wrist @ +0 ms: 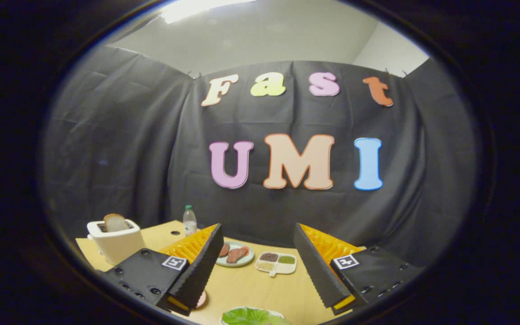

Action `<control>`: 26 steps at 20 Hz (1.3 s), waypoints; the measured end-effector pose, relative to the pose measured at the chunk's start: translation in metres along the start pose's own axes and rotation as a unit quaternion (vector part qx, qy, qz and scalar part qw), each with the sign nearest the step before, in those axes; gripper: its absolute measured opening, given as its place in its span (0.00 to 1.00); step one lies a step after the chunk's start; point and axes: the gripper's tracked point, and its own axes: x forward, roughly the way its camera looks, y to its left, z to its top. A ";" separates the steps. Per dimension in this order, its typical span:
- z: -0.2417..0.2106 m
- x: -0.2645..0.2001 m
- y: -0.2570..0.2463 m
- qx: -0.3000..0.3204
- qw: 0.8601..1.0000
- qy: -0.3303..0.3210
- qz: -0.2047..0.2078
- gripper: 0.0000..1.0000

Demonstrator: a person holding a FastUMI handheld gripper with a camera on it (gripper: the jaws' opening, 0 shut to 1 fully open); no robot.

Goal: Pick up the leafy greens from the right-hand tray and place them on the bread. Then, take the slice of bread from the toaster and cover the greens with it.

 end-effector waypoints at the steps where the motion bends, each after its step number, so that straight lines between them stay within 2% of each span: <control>1: -0.012 0.000 -0.003 -0.007 1.000 0.022 0.015 1.00; 5: -0.054 0.000 -0.012 -0.034 0.994 0.087 0.064 1.00; 10: -0.123 -0.005 -0.013 -0.097 0.968 0.189 0.134 1.00; 13: -0.164 -0.014 -0.008 -0.116 0.944 0.249 0.180 1.00; 16: -0.207 -0.024 -0.005 -0.143 0.913 0.310 0.222 1.00; 26: -0.295 -0.037 0.004 -0.199 0.836 0.423 0.287 1.00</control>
